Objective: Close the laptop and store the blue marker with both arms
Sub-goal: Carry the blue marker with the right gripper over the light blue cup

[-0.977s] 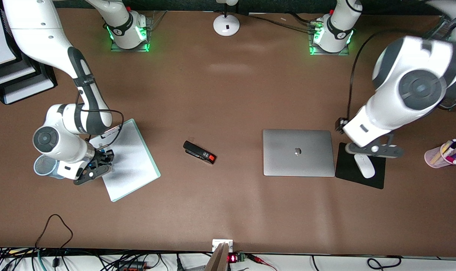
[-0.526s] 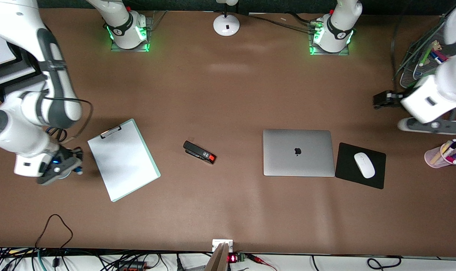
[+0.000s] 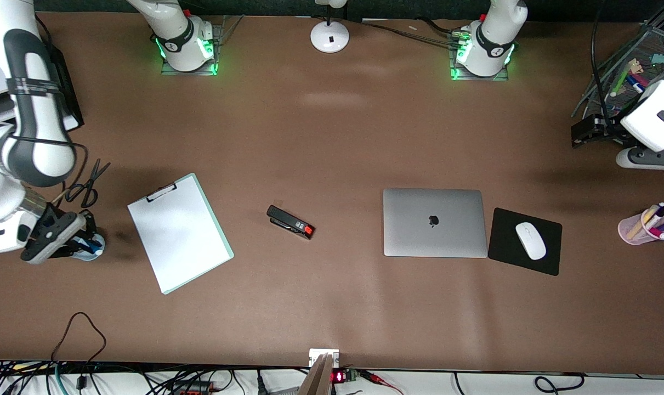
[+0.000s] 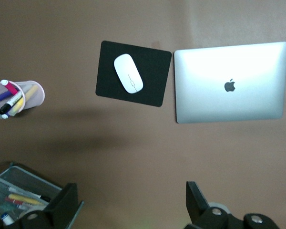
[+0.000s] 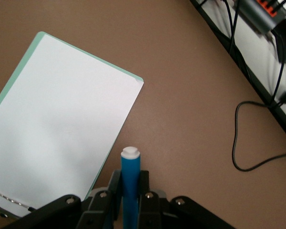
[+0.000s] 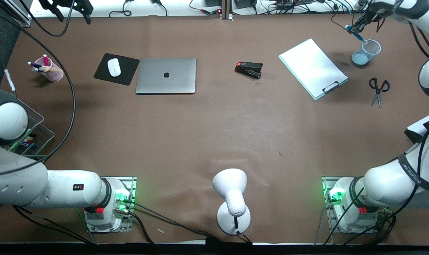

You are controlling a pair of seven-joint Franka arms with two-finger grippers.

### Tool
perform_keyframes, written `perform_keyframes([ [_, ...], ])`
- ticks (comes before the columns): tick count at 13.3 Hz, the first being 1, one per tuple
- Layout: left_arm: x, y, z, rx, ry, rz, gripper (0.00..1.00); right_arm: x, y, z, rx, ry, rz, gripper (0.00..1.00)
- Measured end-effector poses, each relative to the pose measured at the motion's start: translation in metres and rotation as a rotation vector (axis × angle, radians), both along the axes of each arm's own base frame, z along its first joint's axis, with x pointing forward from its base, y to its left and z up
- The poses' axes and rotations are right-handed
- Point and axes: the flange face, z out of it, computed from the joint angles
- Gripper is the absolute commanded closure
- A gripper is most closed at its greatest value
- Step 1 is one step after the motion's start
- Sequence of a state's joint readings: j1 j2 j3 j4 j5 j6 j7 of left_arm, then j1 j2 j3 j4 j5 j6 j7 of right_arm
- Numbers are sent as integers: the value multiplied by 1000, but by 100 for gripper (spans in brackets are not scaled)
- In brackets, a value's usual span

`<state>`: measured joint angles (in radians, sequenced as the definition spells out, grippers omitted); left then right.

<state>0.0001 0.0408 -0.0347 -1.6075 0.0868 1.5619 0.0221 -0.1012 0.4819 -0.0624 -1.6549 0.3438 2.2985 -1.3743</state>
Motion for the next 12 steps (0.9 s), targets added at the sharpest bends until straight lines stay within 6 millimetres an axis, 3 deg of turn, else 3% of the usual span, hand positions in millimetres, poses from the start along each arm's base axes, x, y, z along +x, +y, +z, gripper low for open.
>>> perform_keyframes([
  [3,-11,-4,-7,1,-1,-7,0,-3,-26,18,105,-6,130,92],
  [8,-11,-7,4,-2,-3,-7,0,-16,-75,43,272,-82,280,92],
  [12,-9,-7,10,-85,-5,14,0,-35,-113,25,448,-128,317,92],
])
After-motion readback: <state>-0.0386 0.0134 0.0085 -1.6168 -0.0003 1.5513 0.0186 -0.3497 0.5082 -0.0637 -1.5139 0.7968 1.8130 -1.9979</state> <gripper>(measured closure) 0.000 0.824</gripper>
